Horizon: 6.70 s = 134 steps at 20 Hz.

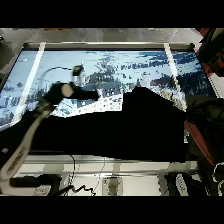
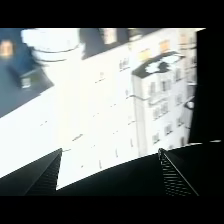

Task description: Fold the clothes and pants, and hang the long-sleeved shirts on hangers.

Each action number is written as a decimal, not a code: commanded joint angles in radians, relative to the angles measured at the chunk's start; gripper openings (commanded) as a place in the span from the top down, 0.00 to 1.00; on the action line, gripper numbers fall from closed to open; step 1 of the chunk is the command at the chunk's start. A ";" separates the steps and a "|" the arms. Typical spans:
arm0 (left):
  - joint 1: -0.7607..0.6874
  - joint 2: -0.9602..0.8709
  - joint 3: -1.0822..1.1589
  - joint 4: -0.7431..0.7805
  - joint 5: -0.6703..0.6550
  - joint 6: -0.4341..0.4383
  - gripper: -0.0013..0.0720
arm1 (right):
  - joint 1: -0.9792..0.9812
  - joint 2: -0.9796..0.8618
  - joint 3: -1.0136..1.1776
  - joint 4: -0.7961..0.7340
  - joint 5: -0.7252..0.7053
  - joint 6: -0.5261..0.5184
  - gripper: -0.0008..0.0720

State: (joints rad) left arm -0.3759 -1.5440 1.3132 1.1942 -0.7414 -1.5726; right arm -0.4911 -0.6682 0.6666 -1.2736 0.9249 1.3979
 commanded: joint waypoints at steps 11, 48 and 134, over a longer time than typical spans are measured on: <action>-0.161 -0.573 0.533 -0.281 -0.073 0.060 0.22 | 0.000 0.000 0.000 -0.014 -0.028 -0.001 0.14; 0.105 -0.193 0.687 0.682 -0.486 0.084 0.97 | -0.001 -0.187 0.000 -0.147 -0.022 0.000 0.42; 0.557 -0.101 0.413 0.129 0.086 0.141 0.97 | -0.114 -0.796 0.577 0.222 0.249 -0.460 0.96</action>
State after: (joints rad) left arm 0.1936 -1.7424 1.6772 1.2728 -0.6655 -1.4895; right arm -0.6037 -1.4639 1.2434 -1.0565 1.2114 0.9123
